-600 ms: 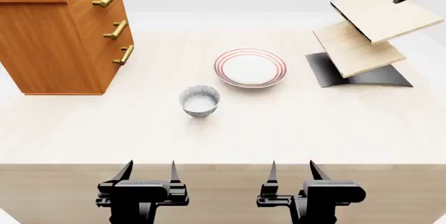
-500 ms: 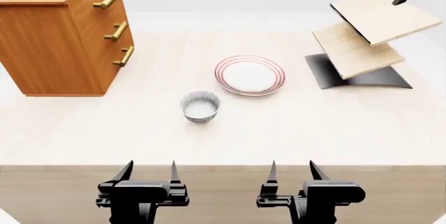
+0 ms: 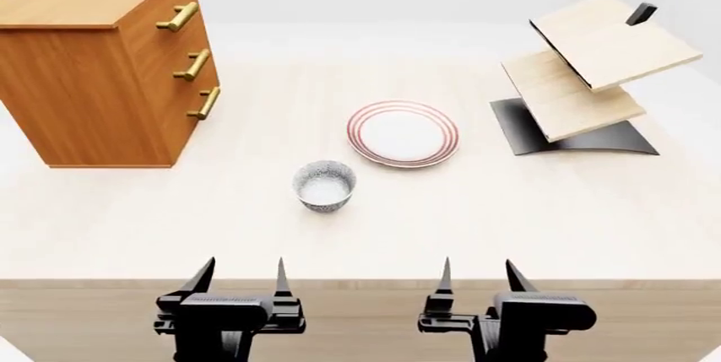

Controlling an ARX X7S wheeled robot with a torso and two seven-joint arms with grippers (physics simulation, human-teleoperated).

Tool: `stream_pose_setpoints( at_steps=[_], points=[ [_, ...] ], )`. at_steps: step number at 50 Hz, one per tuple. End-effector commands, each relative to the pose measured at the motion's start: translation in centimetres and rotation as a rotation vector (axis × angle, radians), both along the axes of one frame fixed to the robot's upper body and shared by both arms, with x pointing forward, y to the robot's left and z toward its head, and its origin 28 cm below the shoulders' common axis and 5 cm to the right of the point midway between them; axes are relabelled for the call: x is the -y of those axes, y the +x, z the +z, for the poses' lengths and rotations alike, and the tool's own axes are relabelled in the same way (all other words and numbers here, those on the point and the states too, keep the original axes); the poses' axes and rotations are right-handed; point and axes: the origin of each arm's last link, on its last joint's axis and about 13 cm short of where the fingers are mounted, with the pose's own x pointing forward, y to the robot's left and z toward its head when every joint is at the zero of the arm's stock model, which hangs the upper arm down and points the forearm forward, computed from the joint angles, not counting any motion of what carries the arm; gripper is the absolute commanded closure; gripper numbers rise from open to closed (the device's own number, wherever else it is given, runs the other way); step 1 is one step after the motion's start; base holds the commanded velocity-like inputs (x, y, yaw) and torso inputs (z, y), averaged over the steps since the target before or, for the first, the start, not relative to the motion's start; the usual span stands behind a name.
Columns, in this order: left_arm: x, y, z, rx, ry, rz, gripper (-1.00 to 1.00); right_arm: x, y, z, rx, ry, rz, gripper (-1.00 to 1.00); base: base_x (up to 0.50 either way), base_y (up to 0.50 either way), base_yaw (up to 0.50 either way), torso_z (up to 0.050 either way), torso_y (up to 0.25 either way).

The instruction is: Open the top drawer of the cabinet and put the bowl in it.

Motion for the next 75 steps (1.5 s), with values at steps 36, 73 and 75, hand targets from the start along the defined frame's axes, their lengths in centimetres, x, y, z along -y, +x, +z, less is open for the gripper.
stream_pose_setpoints(
  at_steps=[36, 73, 75],
  points=[
    [0.05, 0.09, 0.32, -0.001, 0.034, 0.049, -1.00, 0.12, -0.06, 0.12, 0.005, -0.024, -0.035, -1.00, 0.00, 0.27, 0.00, 0.013, 0.000],
    [-0.13, -0.04, 0.76, 0.003, -0.012, 0.042, -1.00, 0.12, -0.10, 0.12, 0.010, -0.025, -0.041, -1.00, 0.00, 0.50, 0.00, 0.000, 0.000],
    [-0.13, -0.04, 0.72, 0.002, -0.012, 0.042, -1.00, 0.12, -0.10, 0.12, 0.010, -0.025, -0.041, -1.00, 0.00, 0.50, 0.00, 0.000, 0.000]
  ],
)
